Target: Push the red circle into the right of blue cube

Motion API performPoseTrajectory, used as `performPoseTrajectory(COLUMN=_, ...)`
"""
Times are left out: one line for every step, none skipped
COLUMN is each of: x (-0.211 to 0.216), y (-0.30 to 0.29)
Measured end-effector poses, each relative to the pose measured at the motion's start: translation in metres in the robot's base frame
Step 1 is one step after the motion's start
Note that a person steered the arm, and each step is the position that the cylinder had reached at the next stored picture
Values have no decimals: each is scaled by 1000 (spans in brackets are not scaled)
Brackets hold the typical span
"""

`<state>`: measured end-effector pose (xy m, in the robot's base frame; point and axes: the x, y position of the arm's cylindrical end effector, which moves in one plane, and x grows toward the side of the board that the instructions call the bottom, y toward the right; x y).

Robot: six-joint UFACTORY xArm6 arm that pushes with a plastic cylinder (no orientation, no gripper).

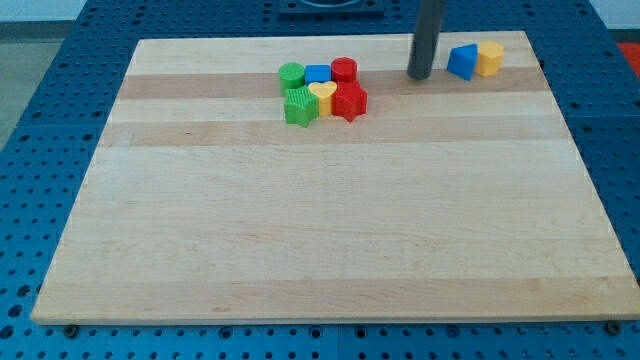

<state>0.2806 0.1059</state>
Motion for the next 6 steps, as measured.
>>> performPoseTrajectory(x=0, y=-33)
performPoseTrajectory(x=0, y=-65)
performPoseTrajectory(x=0, y=-81)
performPoseTrajectory(x=0, y=-77)
performPoseTrajectory(x=0, y=-27)
performPoseTrajectory(x=34, y=15)
